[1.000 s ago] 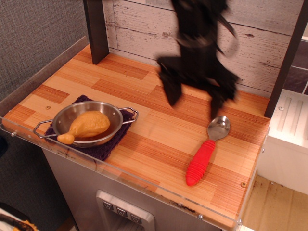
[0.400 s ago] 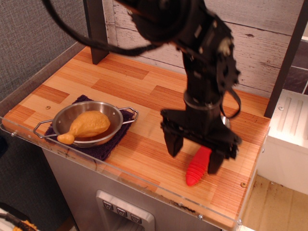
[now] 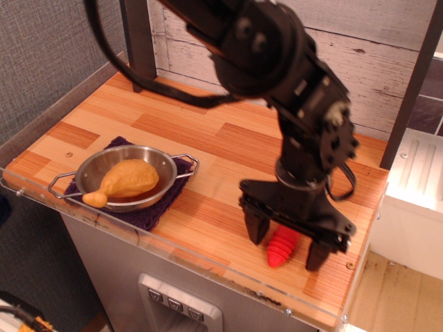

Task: Place the red spoon to the left of the colander

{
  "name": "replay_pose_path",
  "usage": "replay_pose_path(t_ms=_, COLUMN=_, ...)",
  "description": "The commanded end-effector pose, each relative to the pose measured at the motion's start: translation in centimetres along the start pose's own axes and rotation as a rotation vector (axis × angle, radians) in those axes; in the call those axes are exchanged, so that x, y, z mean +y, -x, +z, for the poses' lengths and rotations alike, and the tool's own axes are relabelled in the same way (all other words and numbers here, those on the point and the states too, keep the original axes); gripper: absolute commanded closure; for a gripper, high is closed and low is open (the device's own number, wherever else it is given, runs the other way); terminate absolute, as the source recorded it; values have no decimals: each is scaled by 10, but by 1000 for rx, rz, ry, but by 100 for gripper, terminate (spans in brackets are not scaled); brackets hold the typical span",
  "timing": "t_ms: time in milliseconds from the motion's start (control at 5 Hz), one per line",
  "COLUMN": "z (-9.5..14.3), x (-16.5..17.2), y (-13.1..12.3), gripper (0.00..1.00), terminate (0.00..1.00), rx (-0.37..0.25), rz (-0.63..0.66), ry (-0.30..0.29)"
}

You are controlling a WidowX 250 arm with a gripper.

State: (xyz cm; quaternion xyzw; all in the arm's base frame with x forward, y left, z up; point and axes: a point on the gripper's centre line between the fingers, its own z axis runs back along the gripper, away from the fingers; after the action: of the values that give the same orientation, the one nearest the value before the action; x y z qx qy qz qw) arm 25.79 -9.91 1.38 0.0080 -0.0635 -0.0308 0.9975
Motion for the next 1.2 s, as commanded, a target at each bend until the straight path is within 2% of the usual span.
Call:
replay_pose_path(t_ms=0, z=-1, x=-7, y=0, gripper=100, terminate=0, rx=-36, rz=-17, ry=-7)
replay_pose_path(t_ms=400, z=10, x=1, y=-2, gripper=100, terminate=0, rx=-49, rz=-18, ry=7)
replay_pose_path(t_ms=600, z=39, x=10, y=-11, gripper=100, terminate=0, rx=-97, rz=-39, ry=22)
replay_pose_path(t_ms=800, z=86, x=27, y=-19, gripper=100, terminate=0, rx=-169, rz=-16, ry=27)
replay_pose_path(t_ms=1000, z=134, x=78, y=-8, gripper=100, terminate=0, rx=-203, rz=43, ry=27)
